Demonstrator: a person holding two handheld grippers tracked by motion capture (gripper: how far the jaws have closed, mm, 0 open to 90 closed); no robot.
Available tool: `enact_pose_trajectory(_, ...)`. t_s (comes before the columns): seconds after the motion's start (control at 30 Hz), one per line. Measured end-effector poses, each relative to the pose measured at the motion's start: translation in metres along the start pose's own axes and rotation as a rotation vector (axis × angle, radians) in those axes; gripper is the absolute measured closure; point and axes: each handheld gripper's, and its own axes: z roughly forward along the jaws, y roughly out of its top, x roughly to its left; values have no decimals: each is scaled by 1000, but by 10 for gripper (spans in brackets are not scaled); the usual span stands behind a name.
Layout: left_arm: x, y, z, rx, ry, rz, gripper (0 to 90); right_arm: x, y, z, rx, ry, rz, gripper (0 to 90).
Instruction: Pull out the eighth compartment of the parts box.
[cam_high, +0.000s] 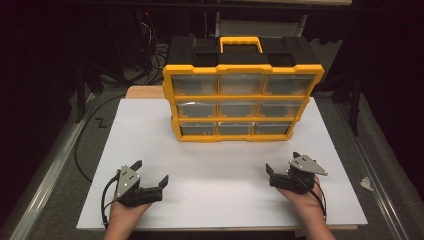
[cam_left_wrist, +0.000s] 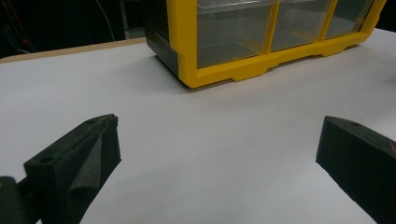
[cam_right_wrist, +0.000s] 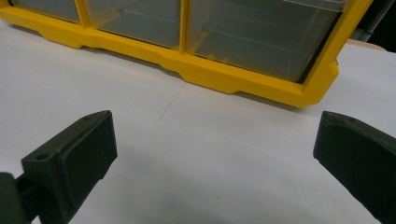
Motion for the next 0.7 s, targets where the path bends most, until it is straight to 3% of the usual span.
enact_pose_trajectory(0.27, 0, 0, -1, -5, -3, -6, 7, -4, 10, 18, -21, -27, 15, 8)
enact_pose_trajectory(0.7, -2, -1, -1, -11, 3, -9, 6, -8, 23, 46, -6, -68, -30, 8)
